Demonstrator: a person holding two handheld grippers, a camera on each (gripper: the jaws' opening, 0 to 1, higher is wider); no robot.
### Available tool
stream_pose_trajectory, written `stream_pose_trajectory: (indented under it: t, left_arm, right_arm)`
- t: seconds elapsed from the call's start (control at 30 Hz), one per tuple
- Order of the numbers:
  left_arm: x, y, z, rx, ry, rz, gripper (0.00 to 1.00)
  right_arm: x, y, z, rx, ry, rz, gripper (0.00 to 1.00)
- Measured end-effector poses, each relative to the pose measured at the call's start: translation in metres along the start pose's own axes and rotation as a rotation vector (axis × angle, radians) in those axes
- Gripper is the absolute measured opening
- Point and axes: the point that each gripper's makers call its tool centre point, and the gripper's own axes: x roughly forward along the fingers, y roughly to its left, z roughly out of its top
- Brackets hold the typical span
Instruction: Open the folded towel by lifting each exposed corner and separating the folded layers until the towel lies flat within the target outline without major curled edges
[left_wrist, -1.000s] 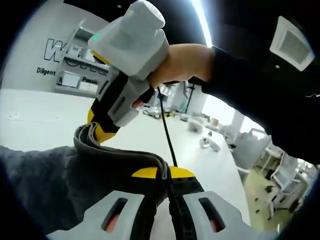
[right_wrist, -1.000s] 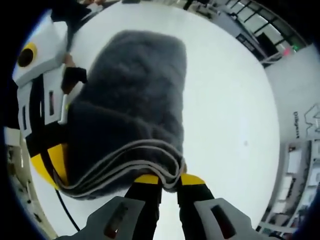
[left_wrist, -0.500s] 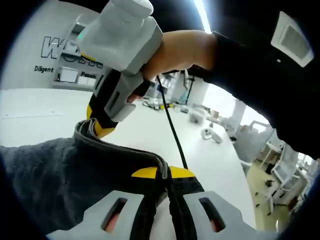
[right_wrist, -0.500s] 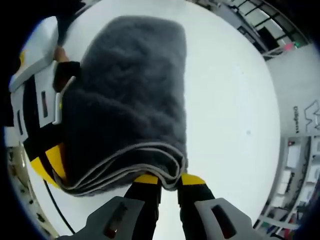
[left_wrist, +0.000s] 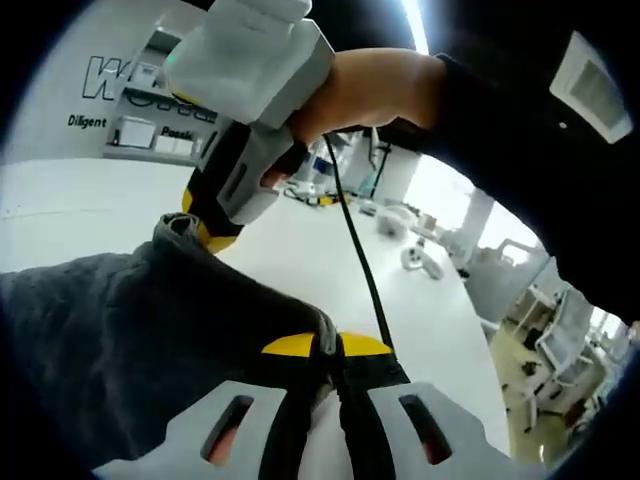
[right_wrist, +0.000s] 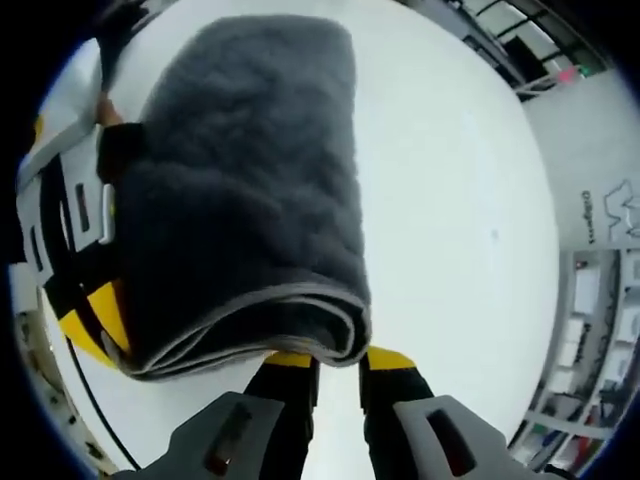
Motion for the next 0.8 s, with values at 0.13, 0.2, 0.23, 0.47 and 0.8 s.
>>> stream_pose_trajectory:
  t: [0.13,0.2,0.23,0.47,0.8]
  left_arm:
    - [0.001,0.0,-0.001,-0.001,0.004,-0.001,0.05]
    - [0.002,0.0,-0.002,-0.001,0.007,0.0,0.05]
    - [0.002,-0.001,-0.003,-0.001,0.009,0.0,0.05]
    - [0.003,-0.001,-0.004,0.003,0.011,0.0,0.05]
    - [0.006,-0.001,-0.007,0.006,0.016,0.003,0.05]
  right_arm:
    - [-0.007,-0.002,-0.009,-0.001,0.027,-0.016,0.12]
    - [-0.013,-0.004,-0.011,0.011,0.035,-0.023,0.12]
    - [-0.015,-0.005,-0.012,0.014,0.04,-0.028,0.12]
    - [-0.035,-0.012,-0.002,0.042,-0.001,-0.077,0.12]
    - [-0.014,-0.004,-0.005,-0.003,0.027,-0.057,0.1]
